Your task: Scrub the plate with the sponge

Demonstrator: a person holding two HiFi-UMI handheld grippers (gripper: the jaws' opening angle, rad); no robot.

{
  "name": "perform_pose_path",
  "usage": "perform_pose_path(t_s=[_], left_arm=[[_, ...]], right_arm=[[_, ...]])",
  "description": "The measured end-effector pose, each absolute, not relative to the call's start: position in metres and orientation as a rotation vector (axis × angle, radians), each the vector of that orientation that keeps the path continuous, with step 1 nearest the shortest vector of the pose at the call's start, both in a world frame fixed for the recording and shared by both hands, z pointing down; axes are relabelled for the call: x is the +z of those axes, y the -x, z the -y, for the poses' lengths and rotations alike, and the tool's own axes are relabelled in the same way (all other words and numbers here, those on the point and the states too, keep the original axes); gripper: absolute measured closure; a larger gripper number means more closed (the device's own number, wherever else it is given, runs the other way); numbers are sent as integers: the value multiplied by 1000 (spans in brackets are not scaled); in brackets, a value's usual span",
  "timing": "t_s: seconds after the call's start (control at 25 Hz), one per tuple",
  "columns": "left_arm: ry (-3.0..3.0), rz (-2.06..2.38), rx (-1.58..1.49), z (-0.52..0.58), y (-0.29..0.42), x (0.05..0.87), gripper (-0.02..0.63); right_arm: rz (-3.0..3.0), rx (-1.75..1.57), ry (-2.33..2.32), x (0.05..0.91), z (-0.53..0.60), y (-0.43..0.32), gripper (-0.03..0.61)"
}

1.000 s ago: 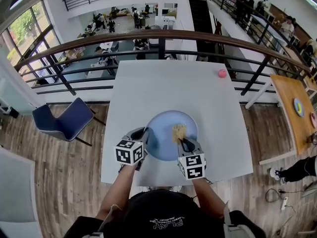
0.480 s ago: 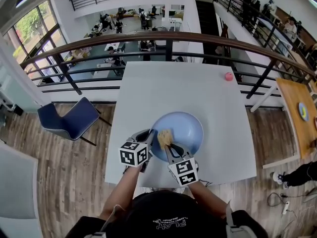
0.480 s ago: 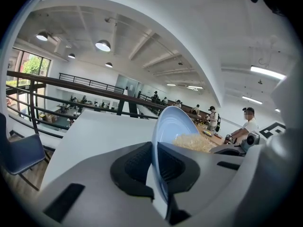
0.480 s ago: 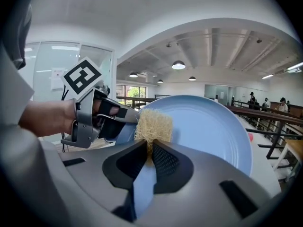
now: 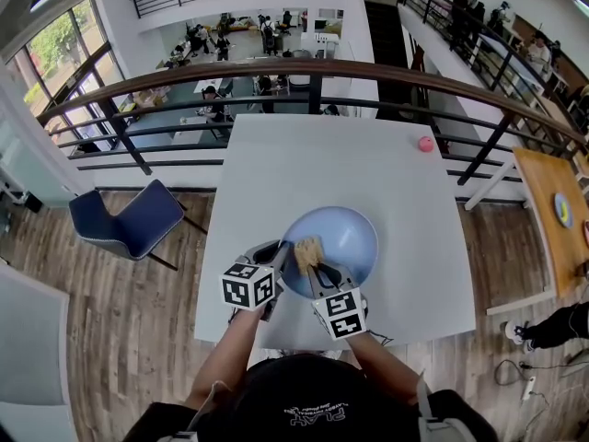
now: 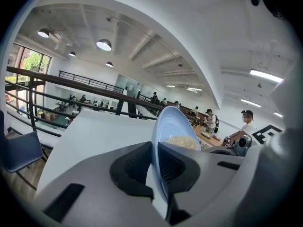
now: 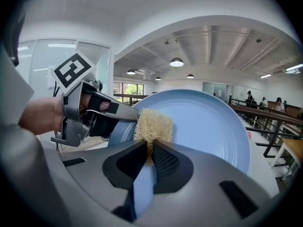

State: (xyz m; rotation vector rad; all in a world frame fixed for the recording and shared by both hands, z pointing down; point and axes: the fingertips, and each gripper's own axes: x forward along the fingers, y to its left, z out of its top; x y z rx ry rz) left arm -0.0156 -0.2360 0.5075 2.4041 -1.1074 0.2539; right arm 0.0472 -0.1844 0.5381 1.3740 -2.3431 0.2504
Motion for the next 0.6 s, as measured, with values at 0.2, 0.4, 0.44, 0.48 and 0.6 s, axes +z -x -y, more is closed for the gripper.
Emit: perform_pose_path(t_s=[0.2,0.4,0.44,0.48,0.6], left_arm=[[-2404,1128,246,240,18,504,584],[-2399,1124,245,240,17,508,584],[-2398,1122,244,240,17,508,584],[-2398,1120,244,239,16,509,584],[-2398,1118,248,239,16,509,583]], right_arm=[[2333,265,-1420,536,193,-65,534],[2301,279,-1477,538,200,-88,534],[2292,282,-1492,538,202,-94,534],[2283,286,-1506,538,203,-99,534],[2230,300,-1550,540,206,-115,534]])
